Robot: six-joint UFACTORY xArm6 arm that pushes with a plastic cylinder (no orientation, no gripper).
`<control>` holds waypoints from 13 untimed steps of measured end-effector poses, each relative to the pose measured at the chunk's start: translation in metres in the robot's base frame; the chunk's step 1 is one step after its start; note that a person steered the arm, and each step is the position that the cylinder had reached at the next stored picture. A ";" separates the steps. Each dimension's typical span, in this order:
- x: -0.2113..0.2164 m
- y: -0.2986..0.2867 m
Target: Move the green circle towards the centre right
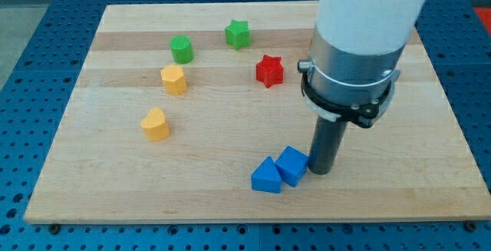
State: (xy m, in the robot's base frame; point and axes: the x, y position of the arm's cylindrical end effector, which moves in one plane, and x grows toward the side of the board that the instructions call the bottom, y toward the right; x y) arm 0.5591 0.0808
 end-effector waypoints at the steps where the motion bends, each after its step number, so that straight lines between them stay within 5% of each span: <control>1: 0.000 -0.004; 3: -0.006 -0.002; 5: -0.060 0.005; 13: -0.216 -0.237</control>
State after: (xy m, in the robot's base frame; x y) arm 0.3431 -0.1564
